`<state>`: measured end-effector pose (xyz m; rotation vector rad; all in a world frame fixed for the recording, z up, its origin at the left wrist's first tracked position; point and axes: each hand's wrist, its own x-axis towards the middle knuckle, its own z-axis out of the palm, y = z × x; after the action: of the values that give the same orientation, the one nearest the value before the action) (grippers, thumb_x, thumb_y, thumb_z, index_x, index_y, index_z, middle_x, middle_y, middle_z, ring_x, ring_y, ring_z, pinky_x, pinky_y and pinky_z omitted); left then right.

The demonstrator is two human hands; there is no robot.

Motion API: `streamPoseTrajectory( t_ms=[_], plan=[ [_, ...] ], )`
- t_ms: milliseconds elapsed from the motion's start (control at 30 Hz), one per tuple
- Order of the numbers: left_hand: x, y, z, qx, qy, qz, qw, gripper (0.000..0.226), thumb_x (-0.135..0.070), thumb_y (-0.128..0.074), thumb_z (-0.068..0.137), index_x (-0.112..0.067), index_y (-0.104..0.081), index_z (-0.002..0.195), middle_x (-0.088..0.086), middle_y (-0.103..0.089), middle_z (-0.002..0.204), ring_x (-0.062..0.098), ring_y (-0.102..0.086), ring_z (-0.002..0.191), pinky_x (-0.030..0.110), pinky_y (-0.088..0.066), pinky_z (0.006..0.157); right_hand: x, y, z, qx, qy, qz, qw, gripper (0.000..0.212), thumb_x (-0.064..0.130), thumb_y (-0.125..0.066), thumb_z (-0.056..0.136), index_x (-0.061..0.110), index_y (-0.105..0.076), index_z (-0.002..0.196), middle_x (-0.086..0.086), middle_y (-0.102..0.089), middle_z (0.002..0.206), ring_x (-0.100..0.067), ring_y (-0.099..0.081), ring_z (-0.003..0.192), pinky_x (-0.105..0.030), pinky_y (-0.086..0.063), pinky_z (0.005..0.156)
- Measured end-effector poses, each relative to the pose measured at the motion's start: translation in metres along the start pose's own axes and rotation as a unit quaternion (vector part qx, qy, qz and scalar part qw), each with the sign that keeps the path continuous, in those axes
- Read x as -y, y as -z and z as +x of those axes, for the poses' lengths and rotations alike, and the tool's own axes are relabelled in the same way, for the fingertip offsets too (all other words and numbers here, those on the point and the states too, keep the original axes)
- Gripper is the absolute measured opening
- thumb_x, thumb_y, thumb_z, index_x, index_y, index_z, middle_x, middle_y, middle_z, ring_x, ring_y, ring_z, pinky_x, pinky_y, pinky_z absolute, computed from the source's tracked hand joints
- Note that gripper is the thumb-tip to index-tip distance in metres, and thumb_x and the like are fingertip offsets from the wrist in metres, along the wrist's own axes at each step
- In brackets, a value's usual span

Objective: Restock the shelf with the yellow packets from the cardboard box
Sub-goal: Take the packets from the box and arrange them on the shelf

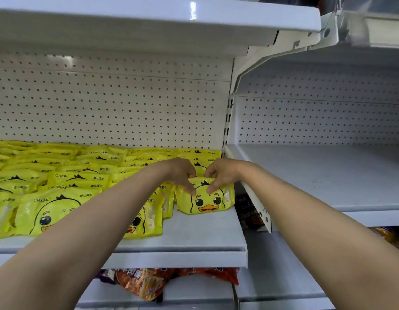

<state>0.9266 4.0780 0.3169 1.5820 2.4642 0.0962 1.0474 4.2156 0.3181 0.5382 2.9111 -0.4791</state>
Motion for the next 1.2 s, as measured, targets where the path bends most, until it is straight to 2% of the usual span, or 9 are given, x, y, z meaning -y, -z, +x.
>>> streamPoseTrajectory(
  t_ms=[100,233,367,533,800,900,967,1067,1200],
  plan=[
    [-0.003,-0.001,0.000,0.001,0.020,0.018,1.000,0.051,-0.049,-0.079,0.073,-0.022,-0.063,0.113,-0.008,-0.056,0.093,0.018,-0.052,0.088,0.028,-0.043,0.074,0.001,-0.003,0.004,-0.018,0.001,-0.024,1.000,0.031,0.042,-0.085,0.072,0.029,-0.061,0.085,0.015,-0.056,0.078,-0.012,-0.055,0.082,-0.025,-0.044,0.069],
    [-0.002,-0.002,0.004,-0.040,0.047,0.051,0.997,0.061,-0.048,-0.080,0.072,-0.021,-0.061,0.123,-0.001,-0.061,0.120,0.023,-0.055,0.110,0.031,-0.043,0.083,0.002,-0.009,0.010,-0.054,-0.015,-0.049,0.997,0.038,0.046,-0.083,0.072,0.021,-0.055,0.066,0.005,-0.050,0.068,-0.014,-0.048,0.068,-0.029,-0.038,0.063],
    [-0.001,-0.002,0.004,-0.076,0.071,0.105,0.989,0.062,-0.049,-0.076,0.077,-0.021,-0.056,0.129,0.001,-0.060,0.125,0.025,-0.050,0.122,0.037,-0.038,0.096,0.006,-0.015,0.014,-0.116,-0.019,-0.071,0.991,0.038,0.049,-0.083,0.071,0.022,-0.061,0.087,0.001,-0.062,0.089,-0.019,-0.059,0.086,-0.031,-0.048,0.072],
    [-0.002,0.000,0.003,-0.049,0.098,0.102,0.989,0.068,-0.052,-0.076,0.076,-0.021,-0.055,0.133,0.001,-0.058,0.128,0.025,-0.048,0.124,0.037,-0.043,0.095,0.009,-0.013,0.010,-0.144,-0.009,-0.116,0.983,0.052,0.050,-0.082,0.071,0.020,-0.066,0.111,0.001,-0.063,0.110,-0.020,-0.059,0.103,-0.032,-0.052,0.082],
    [-0.006,-0.013,-0.003,-0.119,0.115,0.146,0.975,0.069,-0.050,-0.077,0.075,-0.017,-0.048,0.128,0.007,-0.053,0.128,0.029,-0.039,0.130,0.039,-0.039,0.097,0.019,-0.012,0.006,-0.131,-0.031,-0.175,0.975,0.054,0.048,-0.081,0.072,0.021,-0.059,0.114,-0.001,-0.061,0.111,-0.025,-0.059,0.103,-0.033,-0.051,0.078],
    [-0.005,-0.013,-0.010,-0.155,0.114,0.135,0.972,0.069,-0.046,-0.076,0.077,-0.016,-0.046,0.131,0.008,-0.049,0.131,0.029,-0.039,0.128,0.040,-0.039,0.100,0.024,-0.007,0.004,-0.125,-0.051,-0.204,0.970,0.041,0.044,-0.077,0.075,0.020,-0.061,0.104,0.000,-0.060,0.101,-0.024,-0.061,0.099,-0.030,-0.050,0.073],
    [-0.003,-0.008,-0.019,-0.179,0.110,0.110,0.971,0.068,-0.044,-0.076,0.078,-0.016,-0.046,0.133,0.009,-0.049,0.131,0.030,-0.042,0.127,0.041,-0.039,0.100,0.030,0.001,0.001,-0.151,-0.066,-0.204,0.965,0.029,0.038,-0.071,0.080,0.020,-0.062,0.099,0.000,-0.060,0.096,-0.024,-0.060,0.094,-0.029,-0.044,0.068],
    [0.009,0.002,-0.040,-0.218,0.106,0.076,0.967,0.067,-0.042,-0.076,0.078,-0.015,-0.048,0.132,0.010,-0.052,0.128,0.030,-0.047,0.123,0.042,-0.043,0.096,0.045,0.015,-0.001,-0.210,-0.057,-0.180,0.959,0.033,0.033,-0.064,0.086,0.017,-0.062,0.115,-0.005,-0.061,0.115,-0.025,-0.056,0.100,-0.031,-0.043,0.071],
    [0.037,0.021,-0.082,-0.259,0.116,0.048,0.957,0.066,-0.038,-0.078,0.077,-0.018,-0.047,0.133,0.009,-0.052,0.128,0.030,-0.048,0.122,0.042,-0.043,0.093,0.090,0.019,-0.002,-0.228,-0.018,-0.143,0.963,0.042,0.036,-0.064,0.089,0.020,-0.057,0.127,-0.005,-0.055,0.131,-0.027,-0.050,0.119,-0.036,-0.045,0.086]
  ],
)
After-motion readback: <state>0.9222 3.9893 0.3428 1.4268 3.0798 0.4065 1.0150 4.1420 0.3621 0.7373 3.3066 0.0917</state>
